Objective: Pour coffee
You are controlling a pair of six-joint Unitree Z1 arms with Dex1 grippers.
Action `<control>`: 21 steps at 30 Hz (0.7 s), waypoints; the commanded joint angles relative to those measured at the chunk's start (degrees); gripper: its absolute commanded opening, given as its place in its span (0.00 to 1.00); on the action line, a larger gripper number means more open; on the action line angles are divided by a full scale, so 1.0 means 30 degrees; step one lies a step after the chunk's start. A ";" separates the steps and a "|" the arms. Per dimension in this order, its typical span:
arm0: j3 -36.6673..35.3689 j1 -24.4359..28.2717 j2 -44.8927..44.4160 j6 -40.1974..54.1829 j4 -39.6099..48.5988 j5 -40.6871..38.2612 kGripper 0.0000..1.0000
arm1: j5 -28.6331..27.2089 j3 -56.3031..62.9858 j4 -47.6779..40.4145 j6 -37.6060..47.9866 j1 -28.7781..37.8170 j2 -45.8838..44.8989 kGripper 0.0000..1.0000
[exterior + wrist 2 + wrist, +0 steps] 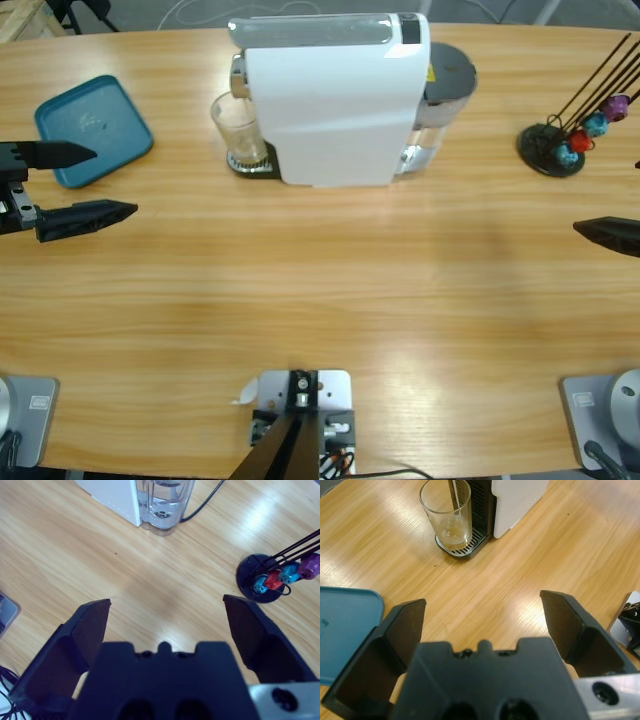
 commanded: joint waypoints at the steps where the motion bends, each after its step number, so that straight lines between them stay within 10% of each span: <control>1: 0.0495 -0.0144 0.0241 -0.0144 -0.0149 -0.0206 1.00 | 0.0011 0.0158 -0.0108 -0.0238 0.0227 0.0183 1.00; 21: 0.0466 -0.0144 0.0259 -0.0173 -0.0179 -0.0206 1.00 | -0.0048 0.0187 -0.0132 -0.0238 0.0227 0.0101 1.00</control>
